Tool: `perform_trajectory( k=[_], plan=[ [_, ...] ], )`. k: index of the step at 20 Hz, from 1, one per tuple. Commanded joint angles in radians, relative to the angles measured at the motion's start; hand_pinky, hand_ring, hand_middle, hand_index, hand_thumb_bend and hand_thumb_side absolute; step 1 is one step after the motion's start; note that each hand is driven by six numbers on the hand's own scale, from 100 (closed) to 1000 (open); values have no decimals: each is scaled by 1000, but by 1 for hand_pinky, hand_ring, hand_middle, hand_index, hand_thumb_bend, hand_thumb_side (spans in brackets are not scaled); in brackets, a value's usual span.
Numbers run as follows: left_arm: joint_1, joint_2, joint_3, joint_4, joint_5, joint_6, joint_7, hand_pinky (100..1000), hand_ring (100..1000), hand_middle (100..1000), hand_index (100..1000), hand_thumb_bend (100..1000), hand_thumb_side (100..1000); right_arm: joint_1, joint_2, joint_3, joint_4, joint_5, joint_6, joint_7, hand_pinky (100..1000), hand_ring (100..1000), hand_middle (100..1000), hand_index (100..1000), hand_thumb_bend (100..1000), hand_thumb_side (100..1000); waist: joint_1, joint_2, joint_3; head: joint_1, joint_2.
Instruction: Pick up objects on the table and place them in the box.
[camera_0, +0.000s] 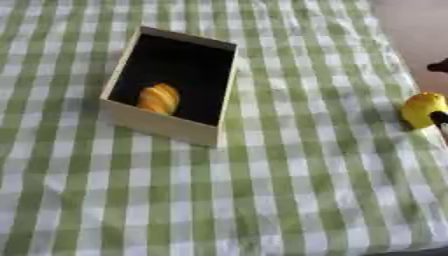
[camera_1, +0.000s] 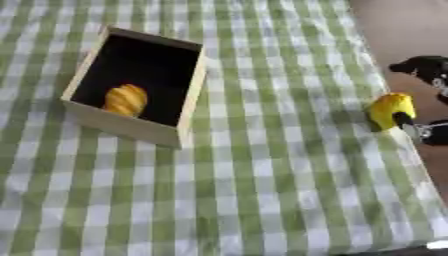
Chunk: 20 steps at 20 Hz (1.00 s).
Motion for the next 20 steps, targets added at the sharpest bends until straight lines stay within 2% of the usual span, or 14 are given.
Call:
perform_trajectory(
  k=[1, 10, 11, 20],
  plan=[
    [-5, 14, 11, -16, 0, 3, 2, 657, 797, 757, 826, 252, 627, -5, -25, -16, 7, -8, -3, 5, 891, 942, 862, 956, 209, 190, 0, -15, -4, -5, -15],
    [-5, 5, 6, -16, 4, 6, -7, 657, 799, 758, 826, 245, 633, -57, -41, 16, 75, 7, -23, 8, 891, 943, 867, 957, 257, 204, 11, -9, -1, -17, -19],
    [-5, 5, 6, -16, 5, 6, -7, 657, 799, 758, 826, 243, 635, -60, -43, 18, 83, 9, -23, 9, 890, 945, 869, 957, 291, 235, 12, -8, 0, -18, -20],
    [-5, -2, 3, -16, 8, 8, -15, 657, 801, 759, 826, 234, 639, -110, -60, 56, 218, 54, -44, 32, 886, 943, 873, 957, 356, 310, 16, 3, 10, -28, -23]
  ],
)
